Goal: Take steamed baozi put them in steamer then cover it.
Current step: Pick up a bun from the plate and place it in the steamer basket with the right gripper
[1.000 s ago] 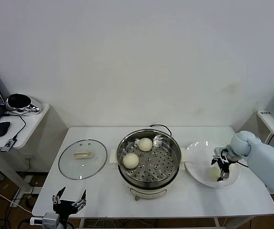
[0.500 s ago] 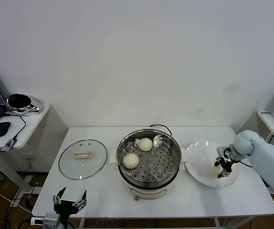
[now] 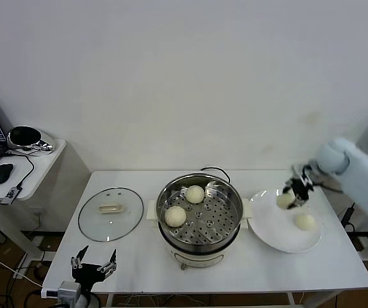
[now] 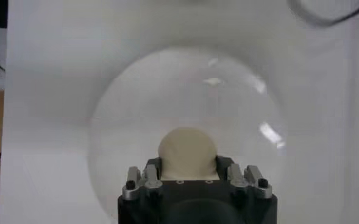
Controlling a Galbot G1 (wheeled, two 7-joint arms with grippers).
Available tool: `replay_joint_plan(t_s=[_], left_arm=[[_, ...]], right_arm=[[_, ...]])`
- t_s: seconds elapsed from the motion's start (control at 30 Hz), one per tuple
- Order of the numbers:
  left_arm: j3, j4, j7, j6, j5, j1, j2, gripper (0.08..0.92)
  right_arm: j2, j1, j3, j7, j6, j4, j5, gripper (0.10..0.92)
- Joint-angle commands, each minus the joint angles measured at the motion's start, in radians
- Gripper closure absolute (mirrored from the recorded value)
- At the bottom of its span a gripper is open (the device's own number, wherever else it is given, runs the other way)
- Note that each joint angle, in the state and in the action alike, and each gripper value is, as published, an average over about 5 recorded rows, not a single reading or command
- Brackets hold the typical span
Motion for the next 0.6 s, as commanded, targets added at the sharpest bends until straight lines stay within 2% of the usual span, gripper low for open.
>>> replay_joint_plan(t_s=[0.03,0.17,0.4,0.6], left_arm=[[-0.019,-0.031,-0.001,-0.002,0.002,-0.004,0.007,0.177],[-0.029,-0.053,-0.002,-0.002,0.002,0.004,-0.003,0.177],[-0.026,-0.074,-0.006,-0.015,0.004,0.027,-0.020,0.177],[-0.026,-0.086,-0.008,-0.016,0.002,0.025,-0.026,0.177]], right_arm=[[0.206,0.307,-0.155,-0.089,0.268,-0.028,0.254,0.476],[0.280,0.292,-0.177,-0.073,0.406,0.035,0.240,0.478],[0.380,0.255,-0.256,-0.001,0.766,0.063,0.224,0.476],[0.391,0.247,-0.291,0.041,0.875,0.156,0.020,0.469]])
